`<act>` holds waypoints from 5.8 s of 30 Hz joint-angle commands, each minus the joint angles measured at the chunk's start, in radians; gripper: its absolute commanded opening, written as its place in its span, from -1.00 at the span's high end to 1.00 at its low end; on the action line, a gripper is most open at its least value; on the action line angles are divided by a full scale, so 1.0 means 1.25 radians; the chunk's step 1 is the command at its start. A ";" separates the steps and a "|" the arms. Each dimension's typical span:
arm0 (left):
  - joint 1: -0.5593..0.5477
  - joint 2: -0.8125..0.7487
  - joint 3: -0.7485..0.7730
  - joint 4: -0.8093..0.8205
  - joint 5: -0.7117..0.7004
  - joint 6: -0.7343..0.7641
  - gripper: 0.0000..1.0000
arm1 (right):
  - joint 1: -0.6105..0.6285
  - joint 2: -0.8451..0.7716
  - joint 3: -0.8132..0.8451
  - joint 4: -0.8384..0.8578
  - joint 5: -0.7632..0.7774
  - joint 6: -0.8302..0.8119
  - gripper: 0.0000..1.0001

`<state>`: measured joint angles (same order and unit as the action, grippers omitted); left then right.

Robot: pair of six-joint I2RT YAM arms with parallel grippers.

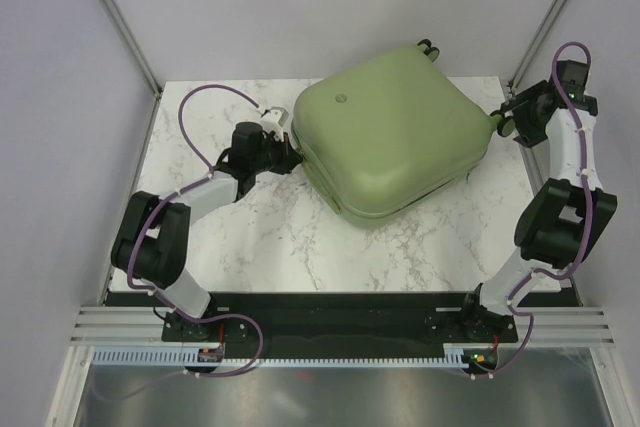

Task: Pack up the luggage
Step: Zip the luggage at the center of the board.

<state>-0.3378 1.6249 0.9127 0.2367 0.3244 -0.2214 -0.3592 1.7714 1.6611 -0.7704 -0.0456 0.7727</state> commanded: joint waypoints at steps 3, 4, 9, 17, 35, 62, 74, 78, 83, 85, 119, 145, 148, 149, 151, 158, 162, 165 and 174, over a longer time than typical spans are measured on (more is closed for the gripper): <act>0.028 -0.017 -0.032 -0.086 -0.062 0.004 0.95 | 0.026 -0.035 0.010 0.063 -0.026 0.049 -0.57; 0.028 -0.018 -0.031 -0.086 -0.062 0.003 0.95 | 0.028 -0.040 0.011 0.058 -0.026 0.051 -0.56; 0.027 -0.019 -0.036 -0.086 -0.064 -0.001 0.95 | 0.038 -0.082 0.008 0.046 0.011 0.058 -0.57; 0.025 -0.021 -0.036 -0.086 -0.064 0.000 0.95 | 0.047 -0.089 -0.001 0.047 0.016 0.067 -0.59; 0.024 -0.022 -0.036 -0.085 -0.068 0.004 0.95 | 0.070 0.014 0.015 0.036 0.032 0.016 -0.62; 0.057 -0.006 0.025 -0.112 -0.214 0.042 0.95 | 0.087 0.009 0.007 0.049 0.219 -0.176 1.00; 0.100 0.078 0.152 -0.106 -0.279 0.042 0.95 | 0.073 0.014 -0.002 0.057 0.227 -0.195 1.00; 0.112 0.115 0.196 -0.107 -0.282 0.048 0.95 | 0.071 0.015 -0.004 0.059 0.223 -0.201 1.00; 0.118 0.168 0.250 -0.107 -0.284 0.047 0.95 | 0.071 0.011 -0.015 0.069 0.228 -0.211 1.00; 0.118 0.189 0.264 -0.108 -0.285 0.040 0.95 | 0.070 0.013 -0.016 0.070 0.229 -0.211 1.00; -0.043 -0.128 -0.087 -0.088 -0.168 -0.001 0.95 | 0.085 0.377 0.365 0.155 0.108 -0.309 1.00; -0.086 -0.067 -0.011 -0.037 -0.407 -0.051 0.95 | 0.098 0.229 0.104 0.216 0.104 -0.319 1.00; -0.084 -0.056 0.004 -0.029 -0.396 -0.051 0.95 | 0.097 0.229 0.108 0.217 0.103 -0.319 1.00; -0.084 -0.054 0.005 -0.018 -0.351 -0.043 0.95 | 0.096 0.230 0.109 0.216 0.102 -0.319 1.00; -0.083 -0.059 -0.011 0.004 -0.294 -0.034 0.95 | 0.092 0.231 0.111 0.219 0.094 -0.317 1.00; -0.040 -0.119 -0.107 0.007 -0.024 -0.033 0.54 | 0.079 0.231 0.108 0.236 0.039 -0.303 1.00; 0.008 -0.137 -0.134 0.005 0.123 -0.022 0.04 | 0.075 0.225 0.102 0.236 0.038 -0.305 1.00; 0.014 -0.110 -0.108 0.001 0.191 -0.007 -0.09 | 0.073 0.221 0.097 0.235 0.013 -0.305 1.00; 0.015 -0.025 -0.042 0.042 0.206 0.002 -0.20 | 0.074 0.202 0.091 0.233 0.001 -0.299 1.00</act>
<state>-0.3172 1.5661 0.8104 0.2287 0.5491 -0.2565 -0.2588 2.0373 1.8202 -0.3691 -0.0299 0.5262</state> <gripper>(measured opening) 0.597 0.587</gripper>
